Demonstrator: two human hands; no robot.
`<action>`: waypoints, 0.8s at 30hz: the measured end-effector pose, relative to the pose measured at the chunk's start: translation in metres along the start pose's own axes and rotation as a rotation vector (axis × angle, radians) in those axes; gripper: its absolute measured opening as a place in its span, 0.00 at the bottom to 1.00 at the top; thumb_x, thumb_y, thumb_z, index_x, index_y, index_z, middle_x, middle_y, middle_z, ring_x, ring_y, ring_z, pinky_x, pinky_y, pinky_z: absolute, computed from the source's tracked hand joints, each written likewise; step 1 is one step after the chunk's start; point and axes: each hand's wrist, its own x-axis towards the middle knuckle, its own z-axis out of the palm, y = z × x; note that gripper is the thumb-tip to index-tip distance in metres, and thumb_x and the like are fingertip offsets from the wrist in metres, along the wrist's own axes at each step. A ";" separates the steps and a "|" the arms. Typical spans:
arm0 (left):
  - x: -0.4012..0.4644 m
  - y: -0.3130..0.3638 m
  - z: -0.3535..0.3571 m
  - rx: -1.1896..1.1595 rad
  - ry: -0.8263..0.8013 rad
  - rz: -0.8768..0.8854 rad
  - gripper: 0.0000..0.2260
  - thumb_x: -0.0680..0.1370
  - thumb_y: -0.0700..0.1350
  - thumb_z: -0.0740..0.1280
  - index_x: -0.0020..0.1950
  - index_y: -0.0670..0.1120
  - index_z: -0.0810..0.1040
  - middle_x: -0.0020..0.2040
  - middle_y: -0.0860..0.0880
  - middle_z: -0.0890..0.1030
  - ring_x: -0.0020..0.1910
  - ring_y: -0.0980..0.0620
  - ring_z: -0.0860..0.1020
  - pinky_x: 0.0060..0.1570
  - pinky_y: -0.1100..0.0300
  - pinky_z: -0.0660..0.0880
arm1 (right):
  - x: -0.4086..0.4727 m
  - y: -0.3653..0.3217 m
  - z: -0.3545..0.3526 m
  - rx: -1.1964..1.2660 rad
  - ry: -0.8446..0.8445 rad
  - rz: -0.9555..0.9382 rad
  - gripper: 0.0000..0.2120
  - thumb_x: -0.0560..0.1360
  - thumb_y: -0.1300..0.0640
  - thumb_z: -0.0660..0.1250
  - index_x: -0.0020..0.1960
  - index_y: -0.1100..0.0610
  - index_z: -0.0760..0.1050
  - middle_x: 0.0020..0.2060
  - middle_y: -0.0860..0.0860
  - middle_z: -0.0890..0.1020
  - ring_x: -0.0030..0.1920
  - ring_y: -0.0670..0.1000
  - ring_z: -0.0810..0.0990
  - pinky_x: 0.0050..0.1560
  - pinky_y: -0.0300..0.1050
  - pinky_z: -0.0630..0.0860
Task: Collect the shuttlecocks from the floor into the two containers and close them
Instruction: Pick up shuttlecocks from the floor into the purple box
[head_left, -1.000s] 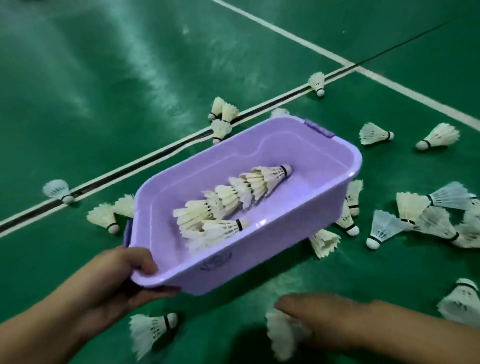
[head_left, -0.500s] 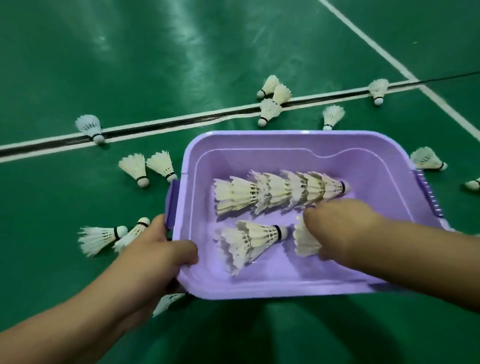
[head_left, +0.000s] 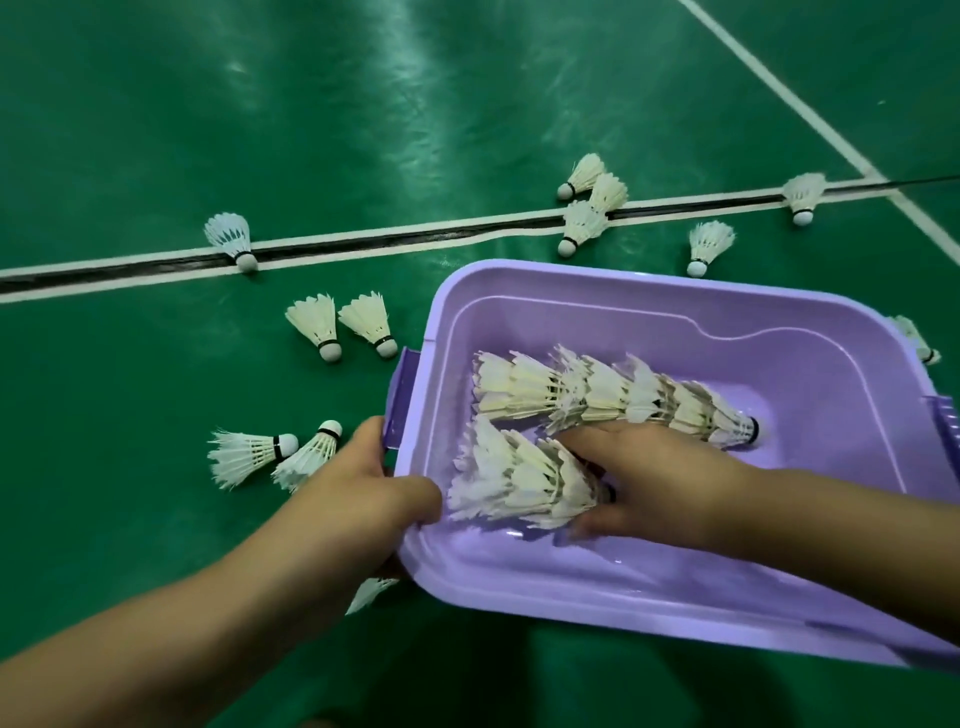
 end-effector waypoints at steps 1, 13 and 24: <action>0.000 -0.001 -0.002 -0.005 -0.001 0.002 0.20 0.71 0.31 0.63 0.57 0.50 0.73 0.46 0.41 0.84 0.37 0.42 0.81 0.35 0.53 0.75 | 0.001 -0.004 -0.001 0.047 -0.011 -0.025 0.27 0.67 0.37 0.70 0.57 0.51 0.68 0.49 0.48 0.77 0.49 0.52 0.75 0.46 0.46 0.72; 0.004 -0.002 -0.091 -0.301 0.373 0.144 0.17 0.72 0.30 0.61 0.57 0.47 0.74 0.46 0.45 0.83 0.33 0.51 0.81 0.37 0.55 0.75 | 0.059 -0.077 -0.061 0.006 0.770 -0.249 0.26 0.71 0.34 0.56 0.44 0.56 0.77 0.29 0.48 0.74 0.31 0.53 0.76 0.31 0.42 0.69; 0.013 -0.030 -0.221 -0.566 0.839 0.279 0.24 0.72 0.28 0.58 0.67 0.43 0.67 0.61 0.44 0.77 0.52 0.43 0.79 0.34 0.50 0.80 | 0.176 -0.131 0.036 -0.283 -0.012 -0.218 0.30 0.76 0.62 0.60 0.74 0.46 0.54 0.75 0.52 0.53 0.71 0.57 0.61 0.62 0.52 0.66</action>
